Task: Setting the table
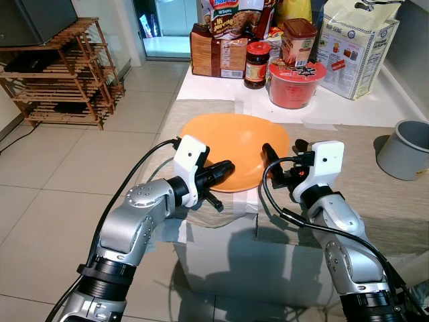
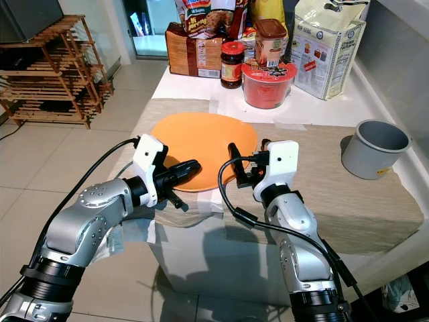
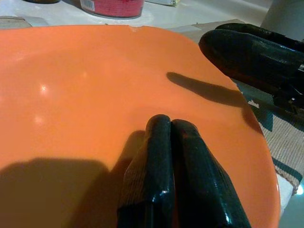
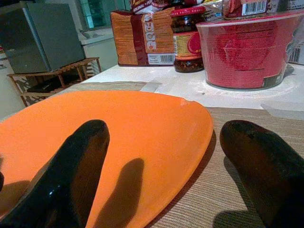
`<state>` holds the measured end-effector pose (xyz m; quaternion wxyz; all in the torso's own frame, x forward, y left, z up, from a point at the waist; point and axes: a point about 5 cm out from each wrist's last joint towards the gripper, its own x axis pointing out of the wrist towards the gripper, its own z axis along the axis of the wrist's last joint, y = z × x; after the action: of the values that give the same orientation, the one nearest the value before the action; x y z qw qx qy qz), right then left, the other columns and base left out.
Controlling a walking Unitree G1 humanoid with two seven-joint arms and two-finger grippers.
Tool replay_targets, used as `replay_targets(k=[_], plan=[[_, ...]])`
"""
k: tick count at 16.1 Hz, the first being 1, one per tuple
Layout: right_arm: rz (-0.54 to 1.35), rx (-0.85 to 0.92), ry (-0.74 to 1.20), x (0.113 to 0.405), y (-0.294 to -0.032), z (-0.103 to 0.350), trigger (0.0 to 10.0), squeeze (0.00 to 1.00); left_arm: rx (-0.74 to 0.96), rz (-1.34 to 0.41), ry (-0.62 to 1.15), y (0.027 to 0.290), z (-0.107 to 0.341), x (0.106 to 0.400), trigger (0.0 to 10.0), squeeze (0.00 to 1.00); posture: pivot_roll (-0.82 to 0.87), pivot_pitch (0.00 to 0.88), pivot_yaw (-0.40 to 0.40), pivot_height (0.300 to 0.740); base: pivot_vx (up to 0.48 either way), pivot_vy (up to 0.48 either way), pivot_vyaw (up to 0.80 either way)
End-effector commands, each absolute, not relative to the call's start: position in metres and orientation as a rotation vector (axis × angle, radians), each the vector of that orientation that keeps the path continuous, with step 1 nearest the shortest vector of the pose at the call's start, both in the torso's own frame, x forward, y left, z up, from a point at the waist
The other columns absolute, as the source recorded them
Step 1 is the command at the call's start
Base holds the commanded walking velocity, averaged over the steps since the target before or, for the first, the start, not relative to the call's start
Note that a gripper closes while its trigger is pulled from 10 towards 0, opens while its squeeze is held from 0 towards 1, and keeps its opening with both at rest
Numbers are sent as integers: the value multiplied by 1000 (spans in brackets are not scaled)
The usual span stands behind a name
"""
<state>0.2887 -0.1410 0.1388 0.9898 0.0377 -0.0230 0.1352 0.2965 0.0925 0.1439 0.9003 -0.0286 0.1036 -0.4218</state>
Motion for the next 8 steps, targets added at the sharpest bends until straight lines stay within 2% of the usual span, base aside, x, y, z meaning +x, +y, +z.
replay_targets(k=[1, 3, 4, 5, 8], plan=[[286, 65, -73, 287, -138, 145, 10000, 0, -46, -866, 216, 94, 146, 299, 10000, 0, -111, 0, 58, 736, 0, 0, 0], [281, 37, -93, 285, -138, 143, 10000, 0, -47, -863, 212, 94, 147, 299, 10000, 0, -111, 0, 58, 736, 0, 0, 0], [177, -97, -214, 276, -151, 153, 10000, 0, -24, -549, -7, 117, 185, 316, 10000, 0, -113, 0, 60, 736, 0, 0, 0], [151, -129, -246, 273, -154, 156, 10000, 0, -30, -461, -62, 124, 195, 318, 10000, 0, -111, 0, 58, 736, 0, 0, 0], [156, -143, -257, 275, -152, 156, 10000, 0, -17, -425, -80, 126, 196, 317, 10000, 0, -103, 0, 55, 736, 0, 0, 0]])
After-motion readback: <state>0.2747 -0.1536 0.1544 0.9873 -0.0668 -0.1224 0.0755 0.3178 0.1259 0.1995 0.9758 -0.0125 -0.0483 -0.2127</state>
